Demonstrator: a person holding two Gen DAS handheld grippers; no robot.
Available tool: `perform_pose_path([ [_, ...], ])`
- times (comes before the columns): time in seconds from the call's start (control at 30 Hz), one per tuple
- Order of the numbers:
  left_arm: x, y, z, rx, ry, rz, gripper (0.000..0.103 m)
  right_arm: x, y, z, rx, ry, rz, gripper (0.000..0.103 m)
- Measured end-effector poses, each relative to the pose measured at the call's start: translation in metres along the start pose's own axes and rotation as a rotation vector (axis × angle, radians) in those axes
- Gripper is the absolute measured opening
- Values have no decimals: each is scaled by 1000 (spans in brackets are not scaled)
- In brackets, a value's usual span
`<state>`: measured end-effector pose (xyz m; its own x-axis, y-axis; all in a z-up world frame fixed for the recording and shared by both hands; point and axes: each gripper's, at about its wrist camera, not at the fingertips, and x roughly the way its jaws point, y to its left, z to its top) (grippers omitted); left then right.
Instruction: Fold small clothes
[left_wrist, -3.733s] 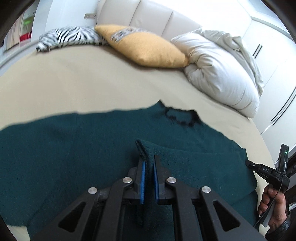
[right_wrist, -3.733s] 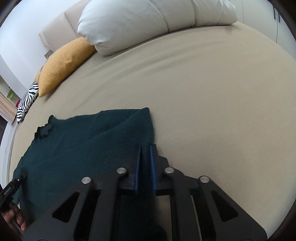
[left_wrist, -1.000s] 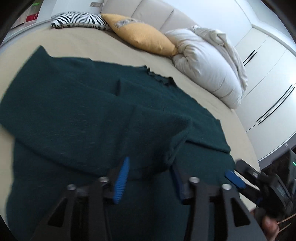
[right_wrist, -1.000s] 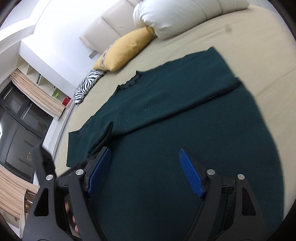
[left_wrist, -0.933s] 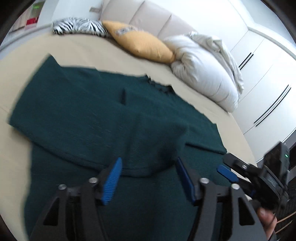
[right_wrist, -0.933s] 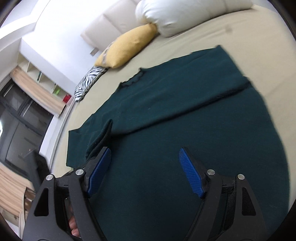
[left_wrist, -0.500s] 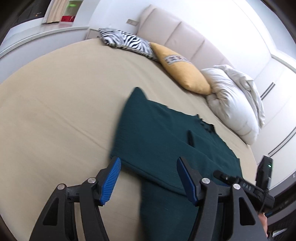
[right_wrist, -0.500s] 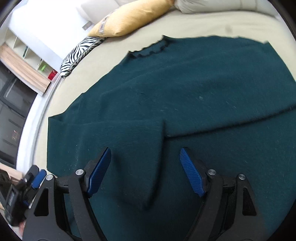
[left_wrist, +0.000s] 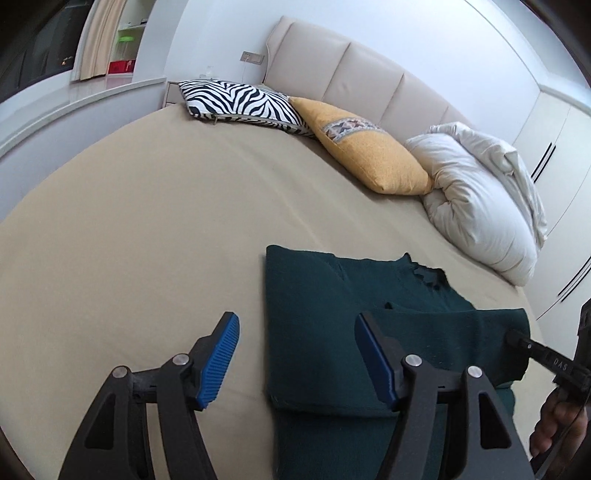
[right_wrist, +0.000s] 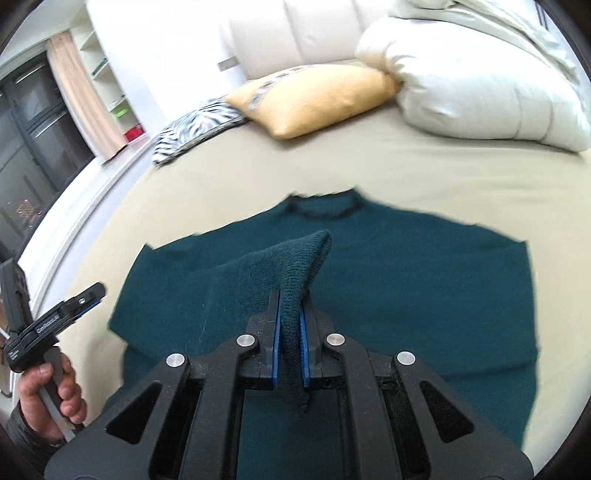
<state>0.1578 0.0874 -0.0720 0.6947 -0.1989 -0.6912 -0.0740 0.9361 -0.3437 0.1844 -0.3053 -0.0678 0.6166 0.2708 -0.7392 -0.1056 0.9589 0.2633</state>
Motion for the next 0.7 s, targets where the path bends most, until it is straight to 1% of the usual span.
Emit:
perform_pose_path([
  [0.1, 25, -3, 2, 17, 40, 41, 71, 22, -36, 4, 38, 45, -26, 7],
  [0.17, 38, -2, 6, 18, 57, 75, 70, 43, -66, -3, 89, 89, -59, 7],
  [0.23, 48, -3, 9, 34, 68, 104, 71, 59, -84, -13, 141, 116, -58, 7],
  [0.33, 64, -8, 15, 75, 90, 140, 71, 63, -93, -20, 174, 89, -24, 7],
  [0.4, 76, -9, 18, 98, 114, 161, 70, 62, -91, -21, 156, 73, -31, 7],
  [0.47, 85, -10, 17, 112, 120, 180, 66, 56, -87, -19, 114, 45, -39, 7],
  [0.5, 87, -10, 16, 120, 116, 189, 55, 55, -83, -16, 97, 34, -41, 7],
  [0.53, 88, -11, 16, 127, 111, 184, 35, 49, -78, -14, 75, 20, -51, 7],
  [0.57, 88, -11, 15, 128, 113, 173, 26, 46, -73, -10, 63, 12, -55, 7],
  [0.6, 87, -12, 15, 127, 116, 166, 18, 45, -69, -5, 53, 6, -60, 7],
  [0.63, 84, -14, 14, 137, 101, 181, 11, 45, -67, -1, 49, 5, -70, 7],
  [0.7, 83, -15, 13, 144, 91, 192, 10, 45, -70, 4, 67, 11, -79, 7],
])
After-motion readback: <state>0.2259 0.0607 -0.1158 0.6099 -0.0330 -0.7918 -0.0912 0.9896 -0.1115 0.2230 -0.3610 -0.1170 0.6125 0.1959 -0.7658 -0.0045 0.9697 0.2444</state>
